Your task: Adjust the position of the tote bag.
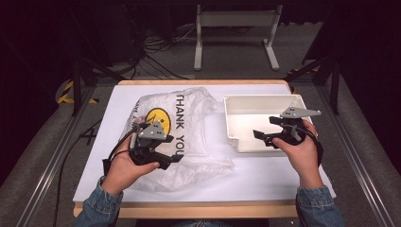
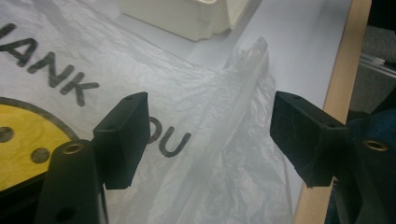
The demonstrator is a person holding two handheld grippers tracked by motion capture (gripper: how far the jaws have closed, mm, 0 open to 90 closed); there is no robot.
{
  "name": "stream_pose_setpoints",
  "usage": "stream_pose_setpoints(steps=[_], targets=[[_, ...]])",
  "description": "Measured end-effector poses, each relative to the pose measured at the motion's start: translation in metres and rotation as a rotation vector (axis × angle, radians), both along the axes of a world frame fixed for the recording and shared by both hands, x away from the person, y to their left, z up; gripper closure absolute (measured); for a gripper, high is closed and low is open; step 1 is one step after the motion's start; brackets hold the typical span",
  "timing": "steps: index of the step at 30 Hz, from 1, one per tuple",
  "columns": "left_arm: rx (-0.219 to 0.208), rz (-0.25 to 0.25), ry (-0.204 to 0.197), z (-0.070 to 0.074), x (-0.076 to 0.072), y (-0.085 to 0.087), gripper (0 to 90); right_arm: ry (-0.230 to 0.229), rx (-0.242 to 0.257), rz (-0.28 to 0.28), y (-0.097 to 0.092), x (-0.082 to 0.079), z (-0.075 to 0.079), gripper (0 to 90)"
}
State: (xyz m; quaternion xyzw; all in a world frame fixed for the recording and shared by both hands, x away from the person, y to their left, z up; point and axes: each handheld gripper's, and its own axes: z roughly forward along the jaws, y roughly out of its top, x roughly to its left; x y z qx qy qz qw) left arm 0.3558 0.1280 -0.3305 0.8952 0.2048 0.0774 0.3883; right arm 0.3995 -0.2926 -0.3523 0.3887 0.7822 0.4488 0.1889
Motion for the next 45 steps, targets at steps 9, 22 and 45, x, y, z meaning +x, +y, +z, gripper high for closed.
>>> stream_pose_setpoints(steps=[9,22,45], targets=[[0.048,-0.049,0.026,-0.016,-0.003,-0.013,31.2,0.006,-0.005,0.015,0.005,0.003,-0.003,11.1],[0.156,-0.079,0.099,-0.044,-0.001,-0.025,25.4,0.010,0.001,0.037,0.011,0.007,-0.004,10.2],[0.242,-0.051,0.031,-0.055,0.006,-0.019,90.0,0.016,0.002,0.042,0.011,0.006,-0.005,9.9]])
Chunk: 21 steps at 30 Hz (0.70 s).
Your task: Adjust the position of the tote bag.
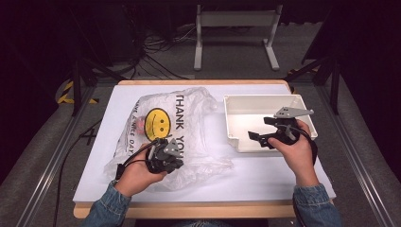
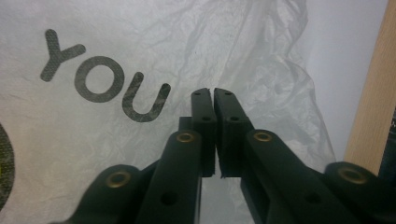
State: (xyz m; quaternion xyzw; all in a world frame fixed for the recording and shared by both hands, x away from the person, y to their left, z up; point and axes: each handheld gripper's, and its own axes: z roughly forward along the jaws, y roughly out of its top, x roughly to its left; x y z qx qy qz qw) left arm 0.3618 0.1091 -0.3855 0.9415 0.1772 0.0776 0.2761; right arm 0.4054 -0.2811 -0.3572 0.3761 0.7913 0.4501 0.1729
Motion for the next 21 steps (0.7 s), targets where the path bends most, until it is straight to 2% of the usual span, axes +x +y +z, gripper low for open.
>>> stream_pose_setpoints(steps=[6,11,13,14,15,16,17,18,19,20,21], targets=[[-0.024,0.010,-0.020,0.007,-0.002,0.006,90.0,0.002,0.002,-0.001,0.000,0.000,0.000,9.9],[-0.063,0.012,-0.043,0.018,-0.005,0.018,90.0,0.001,0.006,-0.002,0.000,0.000,0.000,9.6],[-0.109,0.042,-0.063,0.029,-0.010,0.032,90.0,-0.006,0.011,0.003,0.001,0.002,0.002,9.6],[-0.109,0.042,-0.063,0.029,-0.010,0.032,90.0,-0.006,0.011,0.003,0.001,0.002,0.002,9.6],[-0.143,0.066,-0.083,0.036,-0.014,0.045,90.0,-0.012,0.017,0.013,0.004,0.005,0.004,9.6],[-0.143,0.066,-0.083,0.036,-0.014,0.045,90.0,-0.012,0.020,0.017,0.006,0.006,0.004,9.6],[-0.180,0.095,-0.100,0.043,-0.017,0.058,90.0,-0.014,0.018,0.024,0.009,0.009,0.005,9.6],[-0.180,0.095,-0.100,0.043,-0.017,0.058,90.0,-0.014,0.018,0.024,0.009,0.009,0.005,9.6],[-0.210,0.125,-0.119,0.049,-0.020,0.072,90.0,-0.019,0.020,0.041,0.014,0.011,0.005,9.7],[-0.210,0.125,-0.119,0.049,-0.020,0.072,90.0,-0.019,0.020,0.041,0.014,0.011,0.005,9.7],[-0.229,0.138,-0.121,0.052,-0.021,0.080,90.0,-0.020,0.021,0.044,0.017,0.012,0.005,9.7]])
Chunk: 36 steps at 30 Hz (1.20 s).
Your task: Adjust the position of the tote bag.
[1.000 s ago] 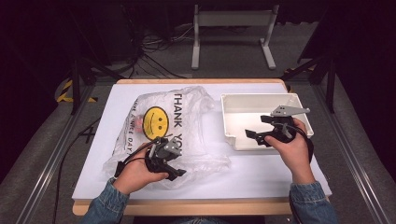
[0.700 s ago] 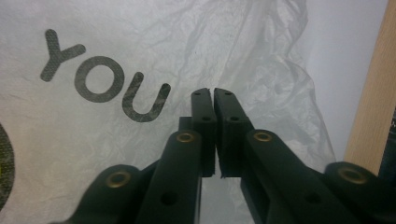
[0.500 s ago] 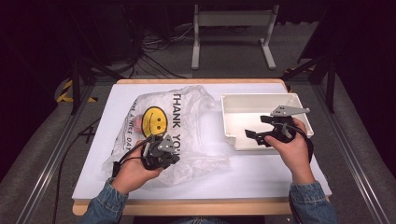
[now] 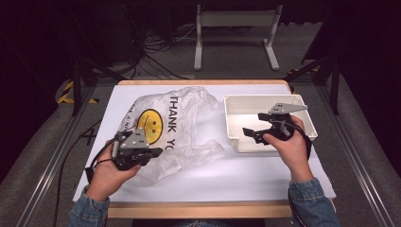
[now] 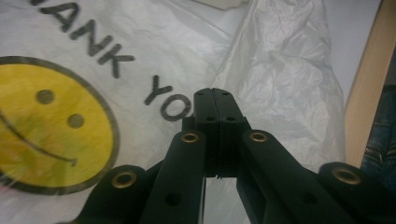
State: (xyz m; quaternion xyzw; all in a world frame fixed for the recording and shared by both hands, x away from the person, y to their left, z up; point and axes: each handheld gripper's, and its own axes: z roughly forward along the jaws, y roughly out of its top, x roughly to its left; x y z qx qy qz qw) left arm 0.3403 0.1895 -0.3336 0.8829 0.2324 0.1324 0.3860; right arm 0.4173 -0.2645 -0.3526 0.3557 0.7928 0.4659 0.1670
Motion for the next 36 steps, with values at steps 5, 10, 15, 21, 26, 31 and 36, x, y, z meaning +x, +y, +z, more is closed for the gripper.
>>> stream_pose_setpoints(steps=[5,10,15,21,26,31,36], targets=[[-0.055,0.064,-0.011,0.007,-0.004,0.029,90.0,-0.027,0.007,0.044,0.014,0.002,0.002,9.8],[-0.167,0.155,-0.041,0.014,-0.008,0.061,90.0,-0.057,0.031,0.096,0.026,0.001,0.006,10.2],[-0.227,0.245,-0.071,0.014,-0.010,0.084,90.0,-0.067,0.042,0.176,0.043,-0.001,0.008,13.1],[-0.312,0.348,-0.083,0.010,-0.009,0.105,90.0,-0.082,0.036,0.284,0.074,-0.004,0.004,13.4],[-0.335,0.385,-0.081,0.008,-0.008,0.112,90.0,-0.084,0.047,0.358,0.100,-0.002,-0.005,13.2],[-0.357,0.416,-0.107,0.010,-0.009,0.116,90.0,-0.088,0.034,0.401,0.123,0.002,-0.008,11.7],[-0.373,0.444,-0.120,0.011,-0.009,0.120,90.0,-0.090,0.030,0.444,0.145,0.008,-0.014,7.2]])
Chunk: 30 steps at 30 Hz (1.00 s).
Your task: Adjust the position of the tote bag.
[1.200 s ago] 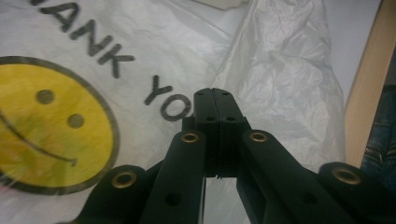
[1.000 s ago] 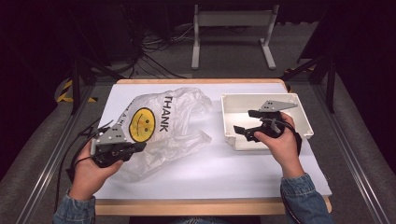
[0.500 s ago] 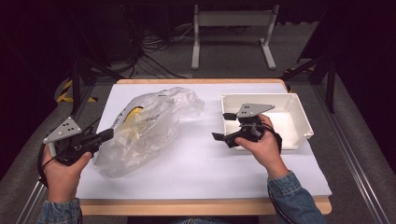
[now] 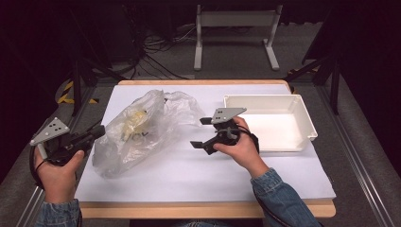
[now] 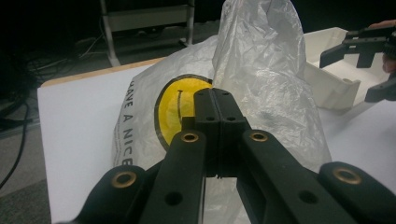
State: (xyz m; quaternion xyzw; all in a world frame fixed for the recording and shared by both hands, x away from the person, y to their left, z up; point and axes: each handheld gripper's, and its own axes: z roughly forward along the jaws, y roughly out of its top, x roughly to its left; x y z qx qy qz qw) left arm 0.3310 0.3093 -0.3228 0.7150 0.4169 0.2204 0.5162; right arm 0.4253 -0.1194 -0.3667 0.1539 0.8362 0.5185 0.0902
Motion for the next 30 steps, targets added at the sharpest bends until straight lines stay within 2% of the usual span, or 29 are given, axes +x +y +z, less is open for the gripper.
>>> stream_pose_setpoints(steps=[3,4,5,6,8,12,14,16,17,18,20,22,26,28,29,30], targets=[[-0.007,0.004,0.000,-0.001,0.000,0.001,90.0,-0.002,-0.011,0.023,0.016,0.002,-0.005,5.9],[-0.007,0.004,0.000,-0.001,0.000,0.001,90.0,-0.002,-0.011,0.023,0.016,0.002,-0.005,5.9],[-0.008,0.005,0.001,-0.001,0.000,0.001,90.0,-0.006,-0.016,0.045,0.029,0.004,-0.009,5.1],[-0.008,0.005,-0.001,-0.001,0.000,0.001,90.0,-0.006,-0.016,0.045,0.029,0.004,-0.009,5.1],[-0.006,0.002,-0.006,0.000,0.000,0.001,89.9,-0.012,-0.041,0.055,0.043,0.010,-0.015,4.8],[-0.003,0.000,-0.007,0.000,0.000,0.001,89.7,-0.001,-0.029,0.037,0.054,0.019,-0.020,4.1],[-0.005,0.001,-0.005,-0.001,0.000,0.001,89.8,0.015,-0.036,0.034,0.061,0.026,-0.025,2.6],[-0.004,0.001,-0.005,-0.001,0.001,0.001,89.7,0.011,-0.055,0.033,0.068,0.031,-0.031,2.6],[-0.004,0.000,-0.002,-0.001,0.001,0.001,89.7,0.001,-0.065,0.040,0.070,0.033,-0.033,2.6],[-0.004,0.001,0.000,-0.001,0.001,0.001,89.6,-0.048,-0.085,0.073,0.077,0.035,-0.036,2.6],[-0.007,0.001,0.002,-0.002,0.002,0.002,89.5,-0.053,-0.080,0.088,0.079,0.036,-0.037,2.4],[-0.007,0.000,0.001,-0.002,0.002,0.001,89.4,-0.076,-0.076,0.098,0.085,0.038,-0.038,1.4],[-0.006,-0.004,0.003,-0.002,0.002,0.001,89.3,-0.080,-0.081,0.115,0.094,0.039,-0.043,1.4],[-0.005,-0.007,0.004,-0.003,0.002,0.000,89.3,-0.078,-0.090,0.118,0.099,0.041,-0.046,5.1],[-0.005,-0.008,0.005,-0.003,0.002,0.000,89.3,-0.080,-0.095,0.118,0.100,0.042,-0.047,9.9],[-0.004,-0.007,0.005,-0.003,0.002,0.000,89.3,-0.072,-0.099,0.115,0.100,0.043,-0.048,19.7]])
